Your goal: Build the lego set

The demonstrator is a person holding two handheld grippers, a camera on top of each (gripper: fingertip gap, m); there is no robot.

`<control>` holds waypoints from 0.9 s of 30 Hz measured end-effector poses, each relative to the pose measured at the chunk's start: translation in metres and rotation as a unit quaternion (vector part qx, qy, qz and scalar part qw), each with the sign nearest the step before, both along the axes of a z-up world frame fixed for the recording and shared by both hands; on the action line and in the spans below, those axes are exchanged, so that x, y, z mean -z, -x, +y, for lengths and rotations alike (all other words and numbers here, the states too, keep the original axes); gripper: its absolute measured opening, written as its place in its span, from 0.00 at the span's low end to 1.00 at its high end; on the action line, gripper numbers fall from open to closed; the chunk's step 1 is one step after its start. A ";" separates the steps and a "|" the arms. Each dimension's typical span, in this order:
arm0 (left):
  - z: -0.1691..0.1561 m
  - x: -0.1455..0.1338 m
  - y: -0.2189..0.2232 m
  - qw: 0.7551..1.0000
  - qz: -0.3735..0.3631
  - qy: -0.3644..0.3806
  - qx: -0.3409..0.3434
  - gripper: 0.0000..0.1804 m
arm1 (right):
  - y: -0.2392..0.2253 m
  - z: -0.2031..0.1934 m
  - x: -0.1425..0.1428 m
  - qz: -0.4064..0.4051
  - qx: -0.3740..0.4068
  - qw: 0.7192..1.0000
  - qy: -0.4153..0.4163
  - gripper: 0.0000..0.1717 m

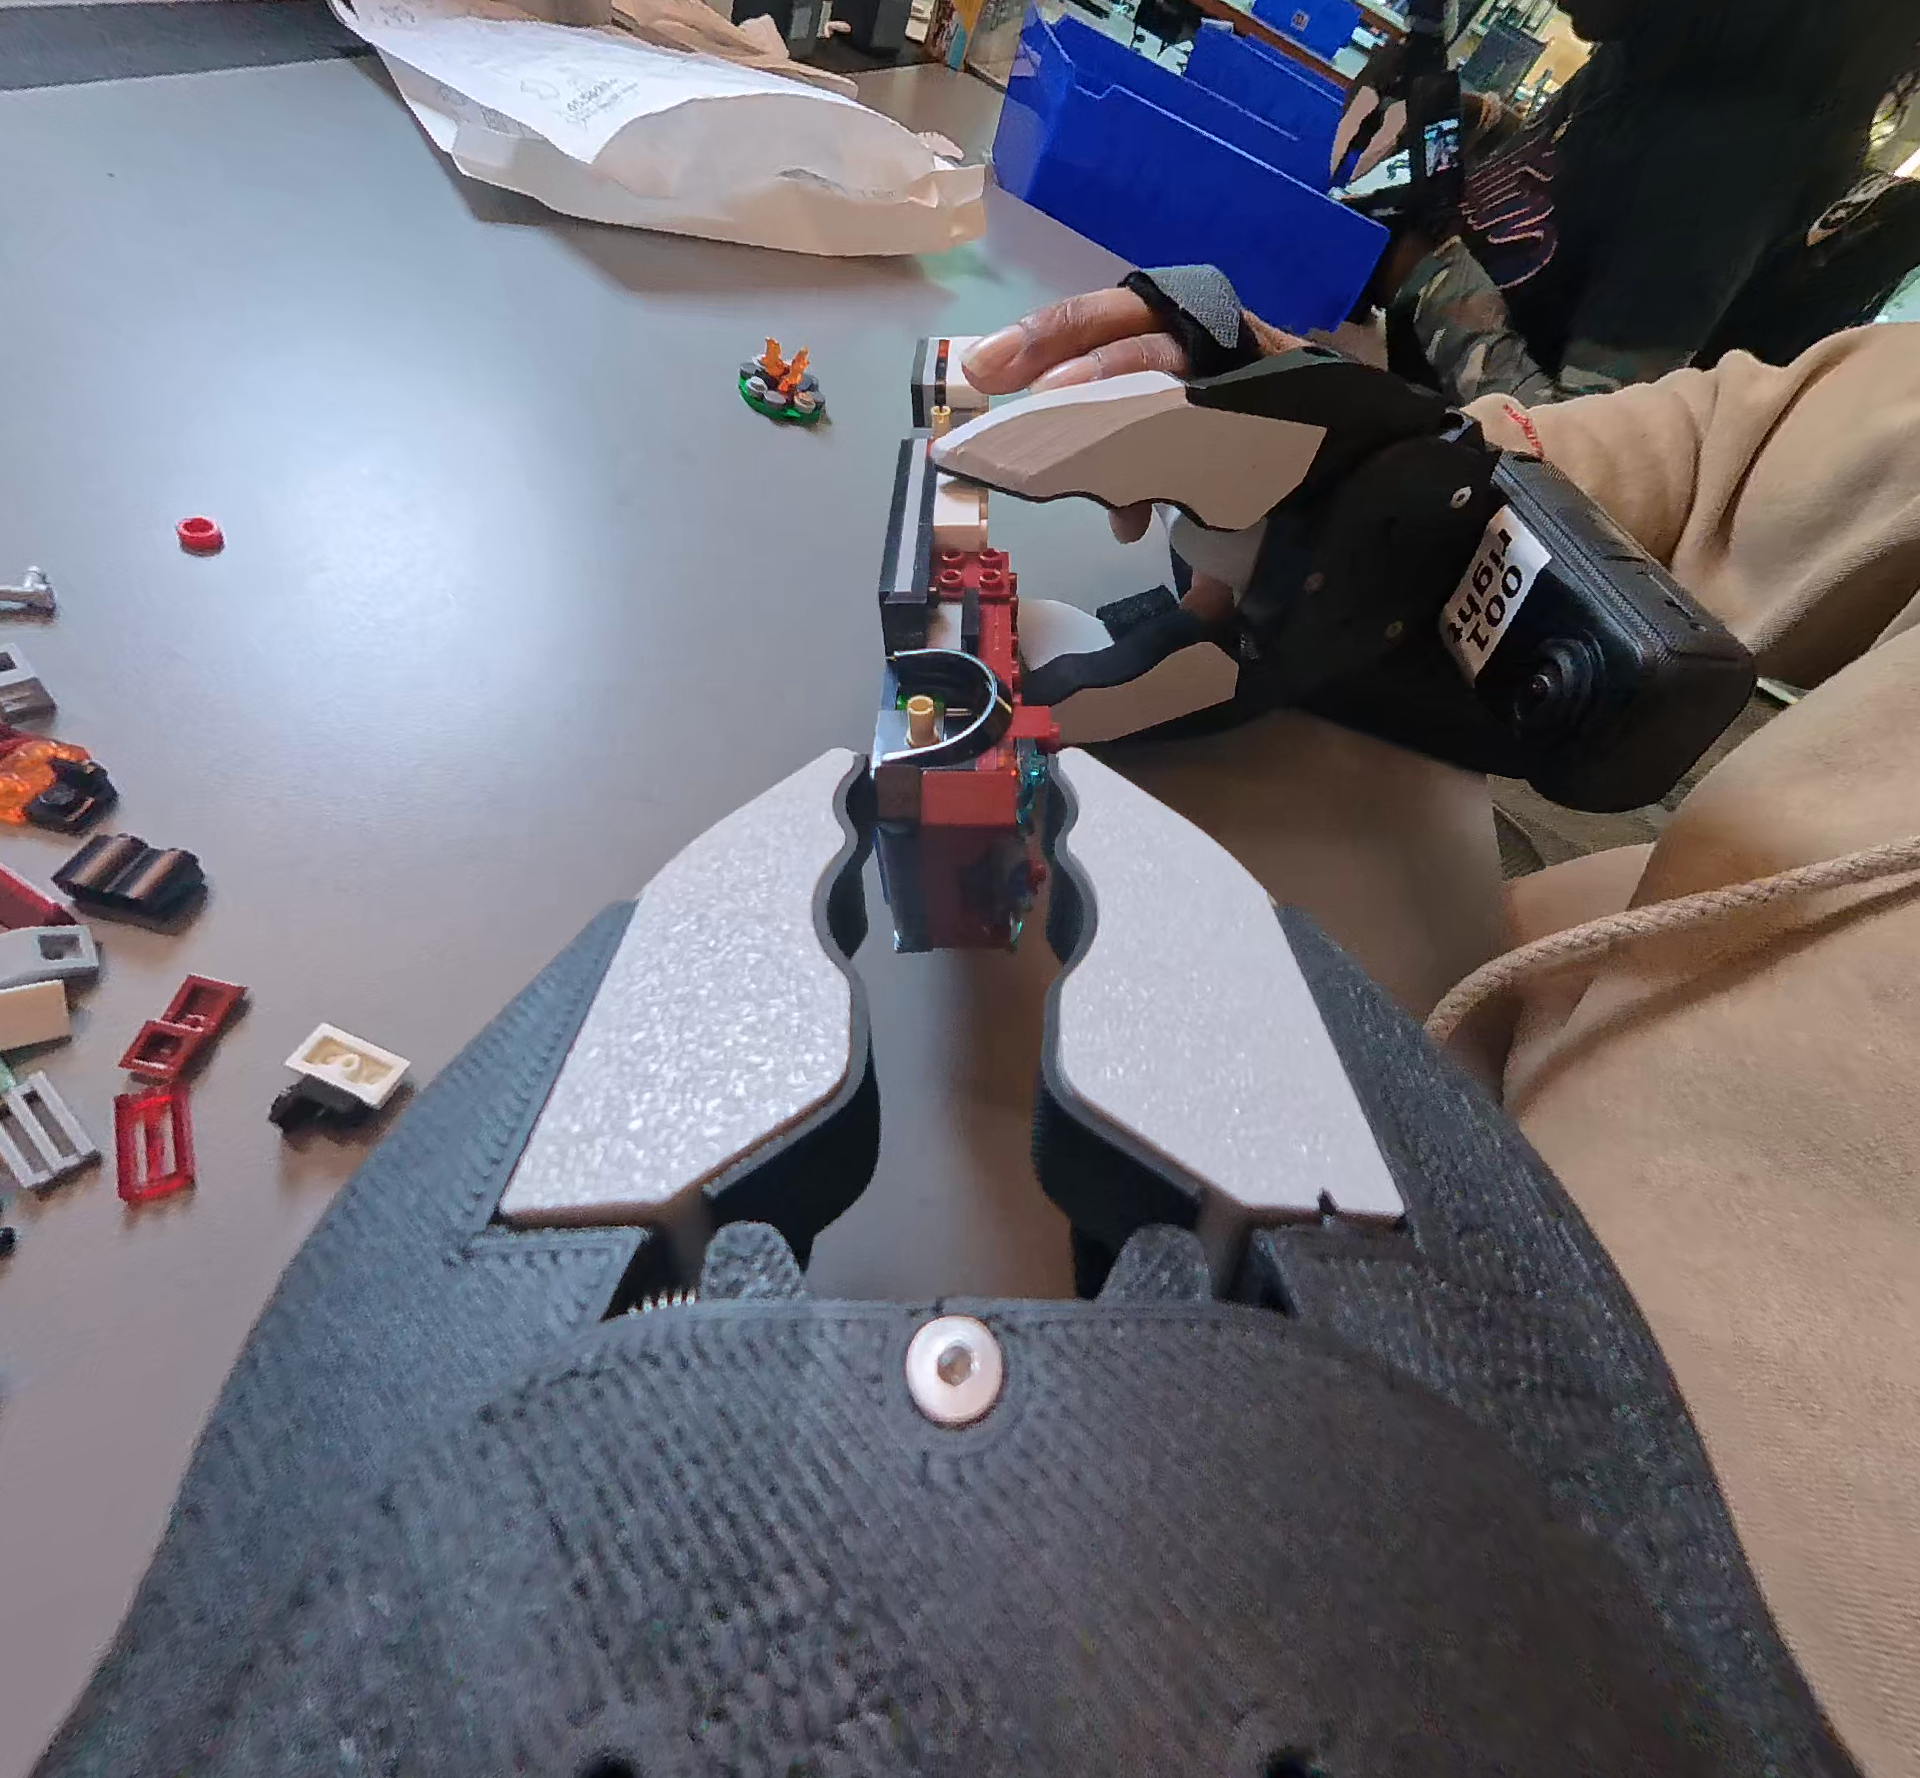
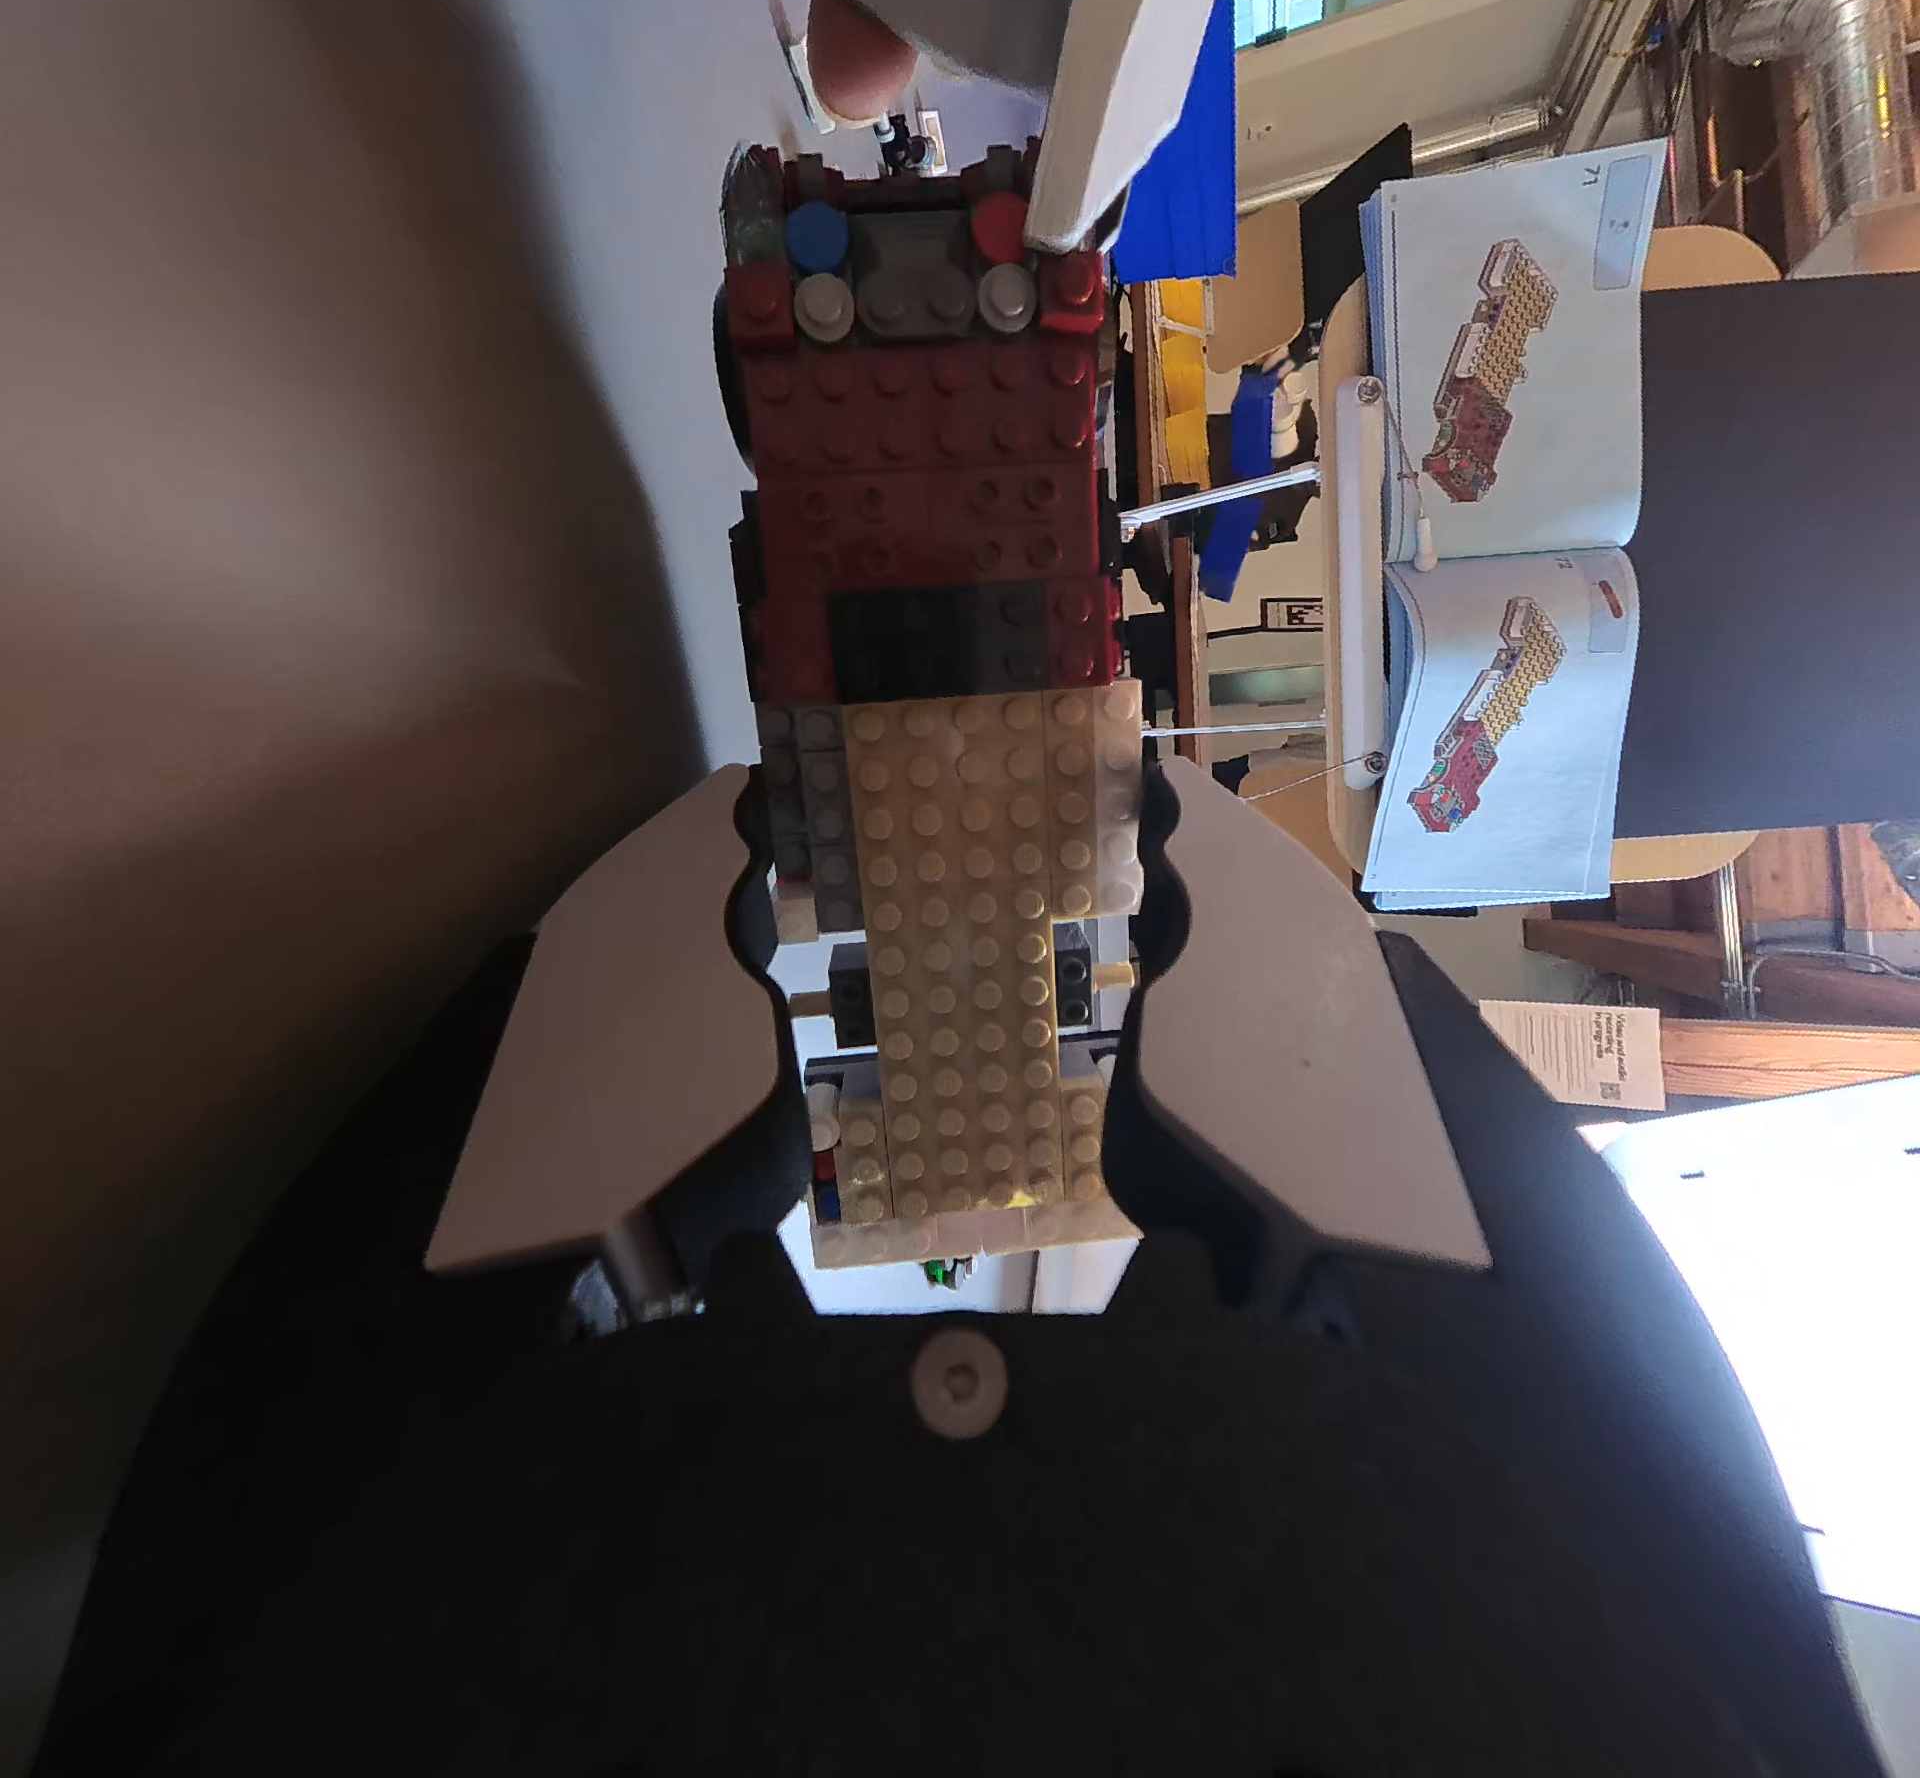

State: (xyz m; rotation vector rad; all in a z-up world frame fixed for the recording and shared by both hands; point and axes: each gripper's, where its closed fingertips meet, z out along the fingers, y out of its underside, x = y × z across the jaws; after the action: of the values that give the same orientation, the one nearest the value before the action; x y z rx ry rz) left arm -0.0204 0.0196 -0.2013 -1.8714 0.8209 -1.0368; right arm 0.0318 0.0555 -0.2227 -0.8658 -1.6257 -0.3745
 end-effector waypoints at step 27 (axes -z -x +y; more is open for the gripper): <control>0.003 -0.001 0.000 1.000 -0.010 0.010 -0.012 0.17 | 0.000 0.002 -0.001 0.002 0.004 1.000 -0.001 0.40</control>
State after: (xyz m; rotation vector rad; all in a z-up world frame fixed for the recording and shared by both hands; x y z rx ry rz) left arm -0.0201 0.0223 -0.2001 -1.8803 0.7774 -1.0493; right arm 0.0319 0.0571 -0.2222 -0.8717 -1.6189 -0.3791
